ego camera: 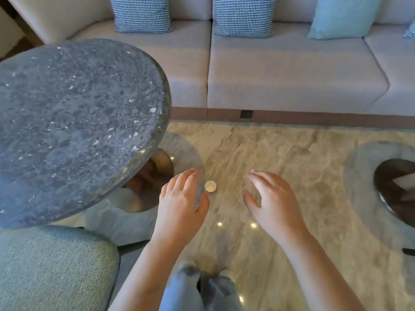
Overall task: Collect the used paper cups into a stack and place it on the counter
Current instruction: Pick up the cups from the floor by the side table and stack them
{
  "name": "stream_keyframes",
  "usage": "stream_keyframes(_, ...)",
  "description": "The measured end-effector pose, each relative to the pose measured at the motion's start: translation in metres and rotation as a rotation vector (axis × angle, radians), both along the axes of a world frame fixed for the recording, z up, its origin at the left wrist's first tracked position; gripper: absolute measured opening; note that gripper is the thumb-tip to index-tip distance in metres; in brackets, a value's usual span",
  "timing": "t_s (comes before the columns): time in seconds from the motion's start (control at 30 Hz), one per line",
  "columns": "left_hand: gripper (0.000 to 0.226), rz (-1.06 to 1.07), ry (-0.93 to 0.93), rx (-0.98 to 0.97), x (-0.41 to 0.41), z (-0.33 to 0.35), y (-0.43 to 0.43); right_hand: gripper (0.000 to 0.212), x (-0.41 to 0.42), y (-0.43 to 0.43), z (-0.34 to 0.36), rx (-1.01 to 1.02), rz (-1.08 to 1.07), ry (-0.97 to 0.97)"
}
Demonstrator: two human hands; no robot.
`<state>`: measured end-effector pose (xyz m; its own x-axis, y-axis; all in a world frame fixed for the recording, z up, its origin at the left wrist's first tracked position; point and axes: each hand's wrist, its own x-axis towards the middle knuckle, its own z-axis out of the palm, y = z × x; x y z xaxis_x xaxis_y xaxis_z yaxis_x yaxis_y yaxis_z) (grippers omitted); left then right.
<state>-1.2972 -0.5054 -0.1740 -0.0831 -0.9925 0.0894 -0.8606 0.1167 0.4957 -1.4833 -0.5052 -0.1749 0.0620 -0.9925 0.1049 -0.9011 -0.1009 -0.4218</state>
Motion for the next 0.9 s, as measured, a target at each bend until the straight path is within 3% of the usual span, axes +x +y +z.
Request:
stream_keyframes(0.2,0.038,0.022,0.006,0.121,-0.008,-0.115,-0.064,0.032,-0.006,-0.054,-0.117,0.023,0.017,-0.01)
stream_keyframes(0.47,0.039,0.063,0.109,0.311,-0.009,-0.321,-0.14,0.027,-0.003,-0.122,-0.3,0.064,-0.042,-0.042)
stream_keyframes(0.63,0.042,0.054,0.067,0.375,-0.001,-0.441,-0.173,0.034,-0.005,-0.152,-0.405,0.044,0.01,-0.014)
stream_keyframes(0.9,0.067,-0.043,0.027,0.396,0.002,-0.605,-0.21,0.035,-0.021,-0.184,-0.555,0.067,0.009,0.012)
